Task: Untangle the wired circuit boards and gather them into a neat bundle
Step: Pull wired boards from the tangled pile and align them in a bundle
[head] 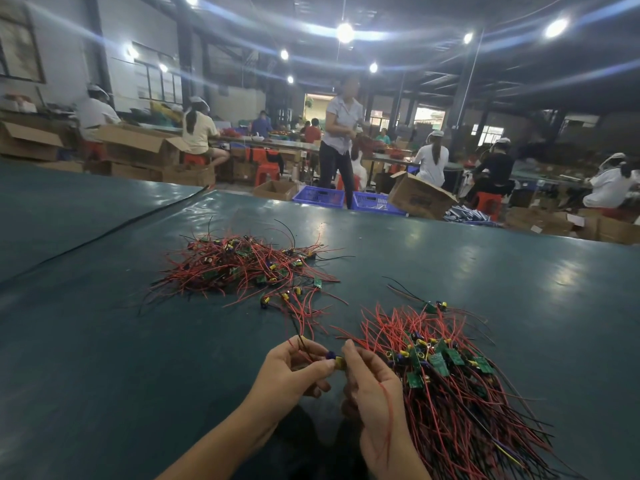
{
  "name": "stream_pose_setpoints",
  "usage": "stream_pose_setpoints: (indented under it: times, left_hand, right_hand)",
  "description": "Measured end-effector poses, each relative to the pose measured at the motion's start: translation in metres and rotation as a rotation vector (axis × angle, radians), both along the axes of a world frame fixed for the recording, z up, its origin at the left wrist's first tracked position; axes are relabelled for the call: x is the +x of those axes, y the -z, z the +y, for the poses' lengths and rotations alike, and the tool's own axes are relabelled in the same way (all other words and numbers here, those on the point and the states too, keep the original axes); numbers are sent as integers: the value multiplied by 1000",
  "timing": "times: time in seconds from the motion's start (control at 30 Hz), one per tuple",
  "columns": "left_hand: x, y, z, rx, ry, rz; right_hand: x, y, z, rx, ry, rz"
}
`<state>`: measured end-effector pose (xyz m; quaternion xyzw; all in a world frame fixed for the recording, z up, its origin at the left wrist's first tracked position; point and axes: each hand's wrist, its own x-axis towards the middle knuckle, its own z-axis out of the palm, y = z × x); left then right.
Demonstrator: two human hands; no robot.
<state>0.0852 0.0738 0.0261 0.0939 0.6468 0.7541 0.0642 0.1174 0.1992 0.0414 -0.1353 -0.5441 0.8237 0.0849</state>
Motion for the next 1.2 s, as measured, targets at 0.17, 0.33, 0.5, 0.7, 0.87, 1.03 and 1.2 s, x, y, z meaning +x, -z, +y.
stream_pose_setpoints:
  times: [0.17, 0.33, 0.5, 0.7, 0.87, 1.03, 1.2]
  left_hand:
    - [-2, 1, -1, 33, 3, -19]
    - [2, -3, 2, 76, 66, -59]
    - [6, -1, 5, 35, 90, -31]
    - [6, -1, 4, -41, 57, 86]
    - [6, 0, 4, -133, 11, 149]
    - [6, 0, 4, -137, 36, 142]
    - [5, -1, 6, -59, 57, 124]
  right_hand:
    - [4, -5, 3, -159, -22, -32]
    - [5, -5, 2, -106, -75, -26]
    - [2, -5, 2, -240, -89, 6]
    - [-1, 4, -3, 41, 8, 76]
    - [1, 6, -3, 185, -9, 123]
    - [-1, 5, -1, 135, 3, 72]
    - [-5, 7, -1, 87, 39, 19]
